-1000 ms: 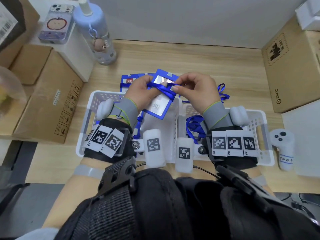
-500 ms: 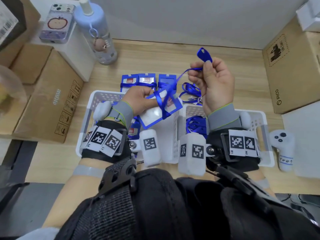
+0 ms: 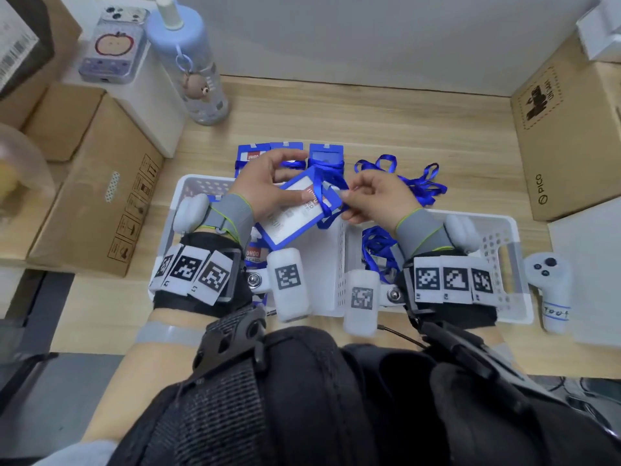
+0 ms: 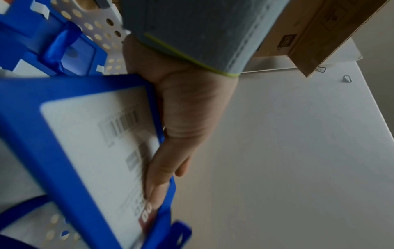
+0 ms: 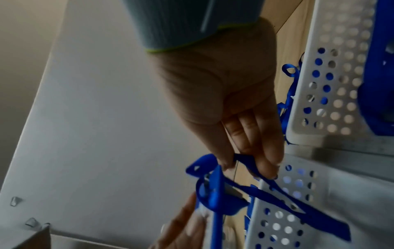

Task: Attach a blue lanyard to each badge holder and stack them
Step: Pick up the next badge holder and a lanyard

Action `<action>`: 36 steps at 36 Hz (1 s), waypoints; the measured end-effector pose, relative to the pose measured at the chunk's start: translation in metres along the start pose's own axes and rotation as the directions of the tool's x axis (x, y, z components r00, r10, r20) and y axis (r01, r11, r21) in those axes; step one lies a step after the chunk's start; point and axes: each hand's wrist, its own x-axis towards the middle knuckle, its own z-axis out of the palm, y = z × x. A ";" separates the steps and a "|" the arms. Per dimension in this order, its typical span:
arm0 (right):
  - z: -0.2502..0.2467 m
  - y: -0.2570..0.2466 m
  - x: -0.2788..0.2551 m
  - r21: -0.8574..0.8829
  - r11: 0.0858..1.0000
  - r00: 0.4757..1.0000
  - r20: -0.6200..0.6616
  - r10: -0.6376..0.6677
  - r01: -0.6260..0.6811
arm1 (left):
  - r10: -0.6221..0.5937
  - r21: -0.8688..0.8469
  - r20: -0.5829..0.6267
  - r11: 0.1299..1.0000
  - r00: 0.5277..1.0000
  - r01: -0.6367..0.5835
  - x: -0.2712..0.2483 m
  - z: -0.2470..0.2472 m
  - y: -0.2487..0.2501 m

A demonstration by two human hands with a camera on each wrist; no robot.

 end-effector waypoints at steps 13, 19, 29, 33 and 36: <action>0.001 0.001 0.001 -0.163 0.986 0.995 -0.083 -0.050 0.036 | -0.049 0.157 0.034 0.987 0.998 0.043 0.002 -0.004 -0.004; 0.009 -0.017 -0.006 -0.018 0.977 0.973 0.094 -0.211 0.214 | 0.011 0.269 0.096 0.963 0.995 -0.036 0.000 0.004 0.004; 0.009 -0.009 -0.005 -0.125 0.982 0.978 0.172 -0.118 0.140 | 0.020 0.284 0.128 0.957 0.992 -0.056 0.001 -0.002 0.007; 0.005 -0.004 -0.005 -0.120 0.984 0.985 0.127 -0.113 0.129 | 0.039 0.238 0.096 0.969 0.995 -0.061 -0.001 -0.006 0.007; 0.003 0.000 -0.002 -0.082 0.990 0.991 0.086 -0.107 0.114 | 0.043 0.151 0.114 0.987 0.993 -0.061 -0.004 -0.006 0.010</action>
